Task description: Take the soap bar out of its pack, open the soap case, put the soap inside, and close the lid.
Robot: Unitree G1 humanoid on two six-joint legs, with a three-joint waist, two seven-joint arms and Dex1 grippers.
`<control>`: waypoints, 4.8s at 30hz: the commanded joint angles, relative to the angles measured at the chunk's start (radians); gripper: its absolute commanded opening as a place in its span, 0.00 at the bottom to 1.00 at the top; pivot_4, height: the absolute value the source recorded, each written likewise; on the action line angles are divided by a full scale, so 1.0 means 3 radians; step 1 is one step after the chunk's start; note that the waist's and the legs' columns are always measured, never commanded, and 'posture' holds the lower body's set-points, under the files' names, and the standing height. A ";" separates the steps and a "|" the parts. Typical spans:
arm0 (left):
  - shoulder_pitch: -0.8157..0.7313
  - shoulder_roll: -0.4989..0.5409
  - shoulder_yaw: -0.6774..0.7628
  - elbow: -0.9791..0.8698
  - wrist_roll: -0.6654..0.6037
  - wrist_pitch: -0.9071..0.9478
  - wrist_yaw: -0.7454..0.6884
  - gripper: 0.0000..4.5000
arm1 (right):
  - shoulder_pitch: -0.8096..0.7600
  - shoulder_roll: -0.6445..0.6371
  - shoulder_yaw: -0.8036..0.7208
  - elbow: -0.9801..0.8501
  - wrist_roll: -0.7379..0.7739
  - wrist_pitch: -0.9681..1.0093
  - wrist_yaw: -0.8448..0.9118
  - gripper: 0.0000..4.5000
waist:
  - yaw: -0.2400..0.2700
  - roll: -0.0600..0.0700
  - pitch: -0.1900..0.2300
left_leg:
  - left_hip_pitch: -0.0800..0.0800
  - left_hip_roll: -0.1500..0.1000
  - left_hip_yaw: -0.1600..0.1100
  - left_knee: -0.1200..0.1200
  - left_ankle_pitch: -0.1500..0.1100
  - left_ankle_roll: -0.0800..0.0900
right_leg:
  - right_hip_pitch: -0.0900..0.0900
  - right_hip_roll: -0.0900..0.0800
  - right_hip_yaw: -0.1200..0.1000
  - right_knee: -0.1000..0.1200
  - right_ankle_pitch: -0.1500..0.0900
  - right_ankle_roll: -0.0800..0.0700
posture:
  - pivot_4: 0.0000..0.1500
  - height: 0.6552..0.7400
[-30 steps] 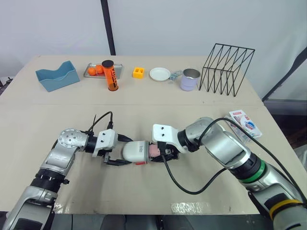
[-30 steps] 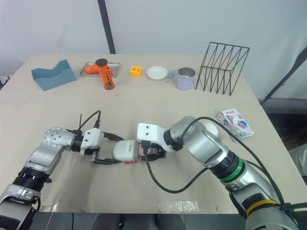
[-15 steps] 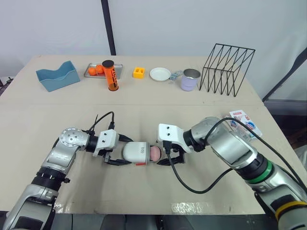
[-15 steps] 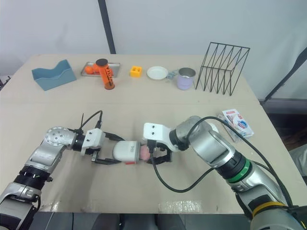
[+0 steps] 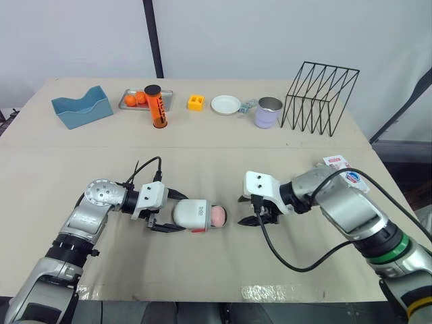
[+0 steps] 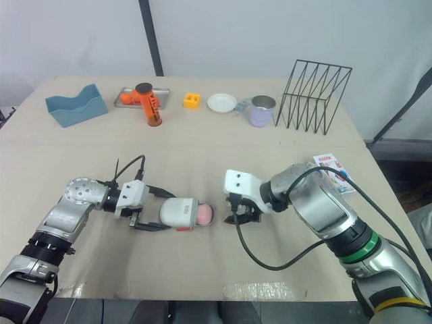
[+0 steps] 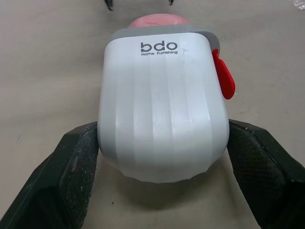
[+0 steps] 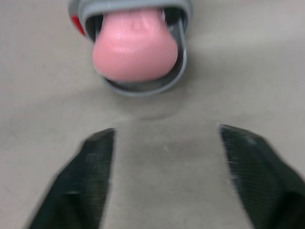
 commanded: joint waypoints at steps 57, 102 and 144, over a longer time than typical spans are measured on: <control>-0.0045 -0.0078 -0.0064 -0.0044 0.0128 0.0002 0.0151 0.79 | -0.0084 0.0625 0.0054 -0.0032 -0.0174 -0.0180 -0.0086 0.00 | 0.0001 0.0000 0.0000 | 0.0002 -0.0002 -0.0010 0.0000 0.0001 -0.0002 | 0.0008 0.0000 -0.0007 -0.0001 -0.0001 0.0001 | 1.00 1.00; 0.0081 -0.0252 0.0239 0.0019 -0.0236 -0.0636 0.0274 0.79 | -0.0069 0.0406 -0.1151 0.0448 0.1303 0.1779 -0.0179 0.58 | 0.0004 0.0003 0.0002 | 0.0001 -0.0003 -0.0012 0.0000 0.0001 -0.0002 | 0.0010 -0.0002 -0.0009 -0.0003 -0.0001 0.0001 | 1.00 1.00; 0.0072 -0.0339 0.0174 -0.0137 -0.0148 -0.0818 0.0541 0.79 | 0.0141 0.1233 -0.2187 0.0719 0.2987 0.2865 -0.2110 0.97 | 0.0000 0.0005 0.0003 | -0.0001 -0.0003 -0.0011 -0.0002 0.0001 -0.0001 | 0.0010 0.0001 -0.0007 -0.0004 -0.0001 0.0002 | 1.00 1.00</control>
